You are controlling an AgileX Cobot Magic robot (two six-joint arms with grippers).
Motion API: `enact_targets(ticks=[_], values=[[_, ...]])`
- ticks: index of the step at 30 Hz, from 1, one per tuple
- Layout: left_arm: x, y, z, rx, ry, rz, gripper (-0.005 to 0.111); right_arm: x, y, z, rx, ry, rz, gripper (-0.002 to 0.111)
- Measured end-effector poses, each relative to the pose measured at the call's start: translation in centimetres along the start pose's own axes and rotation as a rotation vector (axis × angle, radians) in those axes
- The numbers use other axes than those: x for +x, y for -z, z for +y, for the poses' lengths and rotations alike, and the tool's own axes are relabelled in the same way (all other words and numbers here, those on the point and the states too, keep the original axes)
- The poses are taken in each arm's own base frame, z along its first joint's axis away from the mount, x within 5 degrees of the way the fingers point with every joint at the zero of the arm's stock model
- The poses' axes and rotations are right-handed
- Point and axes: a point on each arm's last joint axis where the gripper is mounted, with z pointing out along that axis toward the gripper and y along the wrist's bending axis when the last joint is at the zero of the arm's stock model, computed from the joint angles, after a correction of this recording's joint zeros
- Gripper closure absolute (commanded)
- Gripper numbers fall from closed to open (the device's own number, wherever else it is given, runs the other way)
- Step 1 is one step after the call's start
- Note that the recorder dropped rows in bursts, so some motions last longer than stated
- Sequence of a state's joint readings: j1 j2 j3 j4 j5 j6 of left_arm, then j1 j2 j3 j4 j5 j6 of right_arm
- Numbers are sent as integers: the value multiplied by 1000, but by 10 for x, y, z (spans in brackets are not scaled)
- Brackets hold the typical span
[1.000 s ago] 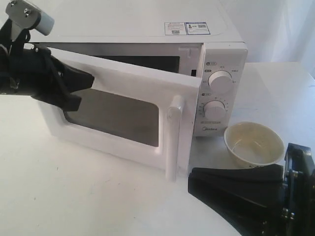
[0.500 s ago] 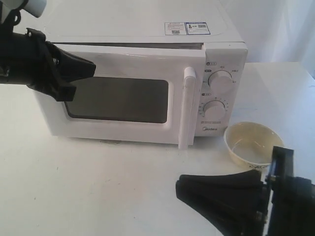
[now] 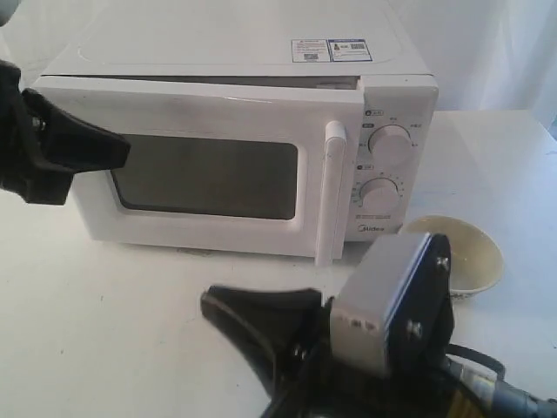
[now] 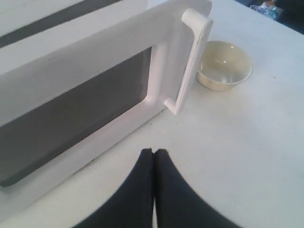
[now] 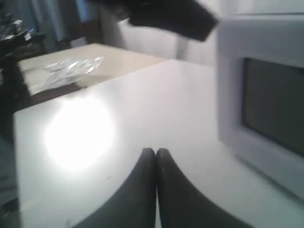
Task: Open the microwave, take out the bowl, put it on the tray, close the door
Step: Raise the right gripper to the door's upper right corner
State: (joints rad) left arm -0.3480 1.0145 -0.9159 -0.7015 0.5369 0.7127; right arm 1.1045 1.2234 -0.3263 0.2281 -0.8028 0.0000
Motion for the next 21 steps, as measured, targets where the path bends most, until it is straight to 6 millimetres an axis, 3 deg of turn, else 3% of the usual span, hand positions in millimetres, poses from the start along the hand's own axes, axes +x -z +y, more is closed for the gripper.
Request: enact_targets(ticks=[5,11,21], values=[[12,12,-8,-17,26,5,107,3,-10,-24,255,-28,-180,108],[33,22,-18,-15,46,-7,107,9,-30,-32,390,26,-184,108],[59,31,-29,-29,74,-53,107,-7,-71,-44,545,129,-218,108]])
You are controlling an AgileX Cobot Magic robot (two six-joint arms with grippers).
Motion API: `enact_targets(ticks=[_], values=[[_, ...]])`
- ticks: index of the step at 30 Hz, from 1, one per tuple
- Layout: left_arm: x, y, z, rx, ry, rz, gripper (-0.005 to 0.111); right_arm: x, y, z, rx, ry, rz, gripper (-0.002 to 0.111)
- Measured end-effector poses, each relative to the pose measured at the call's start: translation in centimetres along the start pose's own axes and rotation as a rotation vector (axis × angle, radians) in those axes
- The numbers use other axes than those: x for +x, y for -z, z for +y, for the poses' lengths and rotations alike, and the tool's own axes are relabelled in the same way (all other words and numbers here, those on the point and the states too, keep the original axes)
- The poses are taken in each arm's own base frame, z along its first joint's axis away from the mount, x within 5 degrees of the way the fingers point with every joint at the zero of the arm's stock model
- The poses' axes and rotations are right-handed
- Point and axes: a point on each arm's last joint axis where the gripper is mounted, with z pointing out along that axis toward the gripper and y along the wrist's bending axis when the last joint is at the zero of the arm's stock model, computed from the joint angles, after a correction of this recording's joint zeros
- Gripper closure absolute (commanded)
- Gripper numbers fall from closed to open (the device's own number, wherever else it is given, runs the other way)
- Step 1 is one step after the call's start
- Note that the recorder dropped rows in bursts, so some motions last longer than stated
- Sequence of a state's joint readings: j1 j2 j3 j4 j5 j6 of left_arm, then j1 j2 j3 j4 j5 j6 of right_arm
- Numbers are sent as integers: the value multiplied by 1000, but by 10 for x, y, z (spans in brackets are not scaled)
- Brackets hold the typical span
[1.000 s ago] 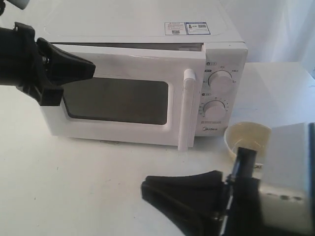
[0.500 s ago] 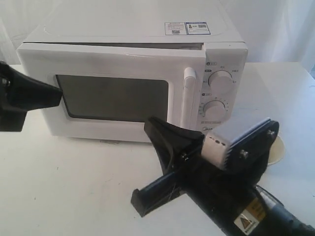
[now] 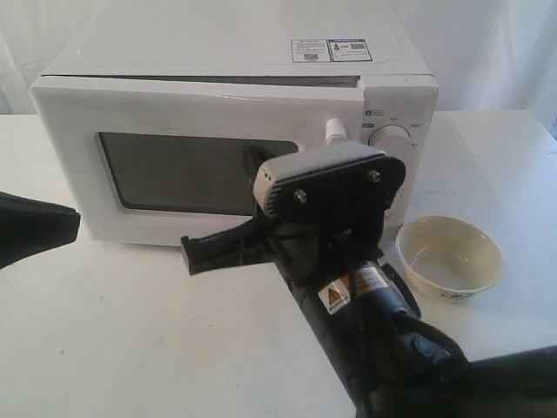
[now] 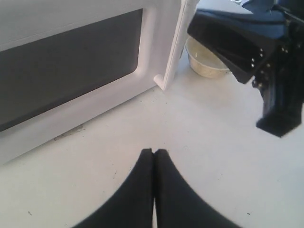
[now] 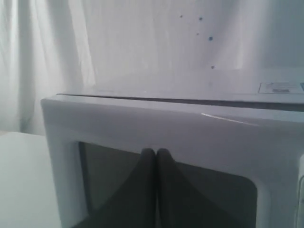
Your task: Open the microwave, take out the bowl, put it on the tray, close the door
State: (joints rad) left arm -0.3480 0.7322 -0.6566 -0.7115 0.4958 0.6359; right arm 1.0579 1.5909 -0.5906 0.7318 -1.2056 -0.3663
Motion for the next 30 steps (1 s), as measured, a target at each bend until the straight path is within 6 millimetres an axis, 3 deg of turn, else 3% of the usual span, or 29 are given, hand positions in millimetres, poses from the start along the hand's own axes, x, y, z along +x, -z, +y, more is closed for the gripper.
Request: enact_targets(ticks=[6,17,30], values=[[0,1,1,-17,11,-29,107,7,-31,-13,111,9,-4,108],[0,1,0,-13,15,-33,107,28,-64,-34,225,37,16,108],[0,1,0,-10,19,-34,107,36,-78,-46,228,81,7,108]])
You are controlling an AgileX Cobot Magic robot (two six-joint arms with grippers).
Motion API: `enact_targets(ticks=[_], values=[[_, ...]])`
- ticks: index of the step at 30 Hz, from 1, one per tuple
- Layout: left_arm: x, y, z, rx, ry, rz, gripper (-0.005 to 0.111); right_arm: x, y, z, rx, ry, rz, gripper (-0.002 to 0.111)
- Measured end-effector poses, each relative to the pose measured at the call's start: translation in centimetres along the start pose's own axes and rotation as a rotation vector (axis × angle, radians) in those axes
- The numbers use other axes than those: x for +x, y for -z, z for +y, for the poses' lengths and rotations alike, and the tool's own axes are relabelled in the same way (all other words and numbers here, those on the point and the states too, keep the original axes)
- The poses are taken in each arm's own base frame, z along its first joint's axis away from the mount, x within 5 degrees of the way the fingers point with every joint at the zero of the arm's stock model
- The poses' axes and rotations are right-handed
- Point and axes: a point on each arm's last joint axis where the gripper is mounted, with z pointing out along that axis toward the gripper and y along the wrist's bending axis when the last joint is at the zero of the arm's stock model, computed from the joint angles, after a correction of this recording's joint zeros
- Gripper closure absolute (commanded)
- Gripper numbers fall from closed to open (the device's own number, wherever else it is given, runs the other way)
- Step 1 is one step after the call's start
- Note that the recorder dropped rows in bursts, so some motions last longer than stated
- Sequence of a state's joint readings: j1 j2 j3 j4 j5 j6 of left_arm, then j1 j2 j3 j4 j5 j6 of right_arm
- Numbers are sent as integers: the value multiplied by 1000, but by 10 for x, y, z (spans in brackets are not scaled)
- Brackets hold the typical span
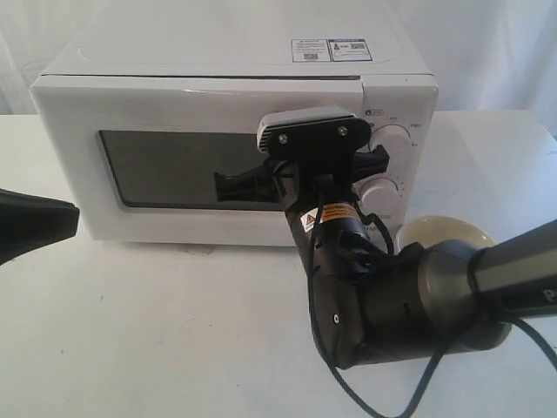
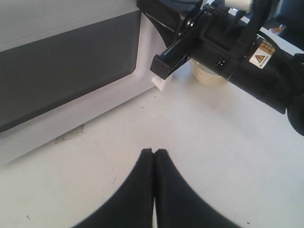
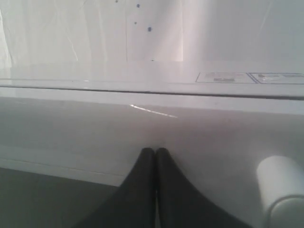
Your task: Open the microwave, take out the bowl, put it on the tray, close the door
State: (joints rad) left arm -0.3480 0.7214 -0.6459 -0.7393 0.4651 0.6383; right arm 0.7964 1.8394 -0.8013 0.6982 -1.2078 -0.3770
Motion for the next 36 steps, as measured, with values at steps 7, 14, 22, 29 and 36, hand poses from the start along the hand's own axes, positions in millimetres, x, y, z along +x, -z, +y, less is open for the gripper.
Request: enact_targets(ticks=[7,14,22,29,36], values=[[0,0,0,4,0,4,107,-7,-9,1,31,-35,-17,108],[1,0,-1,7,0,6,107,-11,-12,3,21,-41,-33,108],[1,0,-1,7,0,6,107,-11,-12,5,12,-42,-23,108],[1,0,-1,7,2,6,107,-9,-8,4,20,-53,10,108],[1,0,-1,7,2,6,107,-3,-1,16,-22,-64,80,108]])
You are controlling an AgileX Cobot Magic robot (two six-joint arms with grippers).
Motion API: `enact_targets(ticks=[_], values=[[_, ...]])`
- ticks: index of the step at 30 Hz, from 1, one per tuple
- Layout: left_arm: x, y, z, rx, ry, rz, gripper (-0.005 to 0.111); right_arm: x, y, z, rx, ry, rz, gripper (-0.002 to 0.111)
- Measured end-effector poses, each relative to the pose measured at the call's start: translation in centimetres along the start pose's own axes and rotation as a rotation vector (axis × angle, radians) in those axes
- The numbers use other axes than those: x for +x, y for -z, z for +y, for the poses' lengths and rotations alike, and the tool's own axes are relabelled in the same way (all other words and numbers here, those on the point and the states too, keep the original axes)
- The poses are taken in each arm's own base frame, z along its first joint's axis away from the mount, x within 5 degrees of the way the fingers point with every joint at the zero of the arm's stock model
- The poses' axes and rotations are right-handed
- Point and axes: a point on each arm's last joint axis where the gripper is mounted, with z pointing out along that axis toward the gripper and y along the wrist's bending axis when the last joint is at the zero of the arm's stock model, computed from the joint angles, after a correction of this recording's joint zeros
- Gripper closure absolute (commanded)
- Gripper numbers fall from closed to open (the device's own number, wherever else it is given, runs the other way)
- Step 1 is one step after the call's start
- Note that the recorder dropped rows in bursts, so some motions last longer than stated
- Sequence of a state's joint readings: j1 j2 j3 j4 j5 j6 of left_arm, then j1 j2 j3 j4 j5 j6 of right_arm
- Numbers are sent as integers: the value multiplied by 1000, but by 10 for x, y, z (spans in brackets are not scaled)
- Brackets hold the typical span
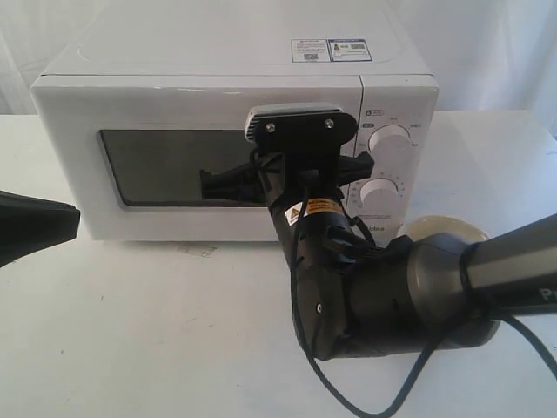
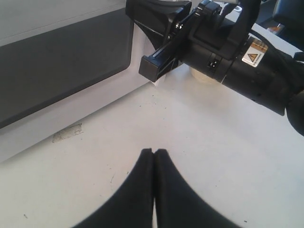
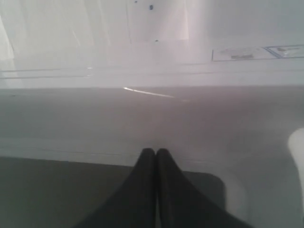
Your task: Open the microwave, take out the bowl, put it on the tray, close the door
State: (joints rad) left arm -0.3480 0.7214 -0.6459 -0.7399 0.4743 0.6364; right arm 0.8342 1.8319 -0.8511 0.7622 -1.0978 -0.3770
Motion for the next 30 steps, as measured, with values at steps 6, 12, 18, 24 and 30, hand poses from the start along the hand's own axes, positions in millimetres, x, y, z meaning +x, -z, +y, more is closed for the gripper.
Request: enact_targets(ticks=[6,12,18,24,30], values=[[0,0,0,0,0,0,107,0,1,1,-3,-1,4,108],[0,0,0,0,0,0,107,0,1,1,-1,-2,5,108],[0,0,0,0,0,0,107,0,1,1,-1,-2,5,108],[0,0,0,0,0,0,107,0,1,1,-1,-2,5,108],[-1,5,-1,-7,-7,-19,107,0,1,1,1,-3,5,108]])
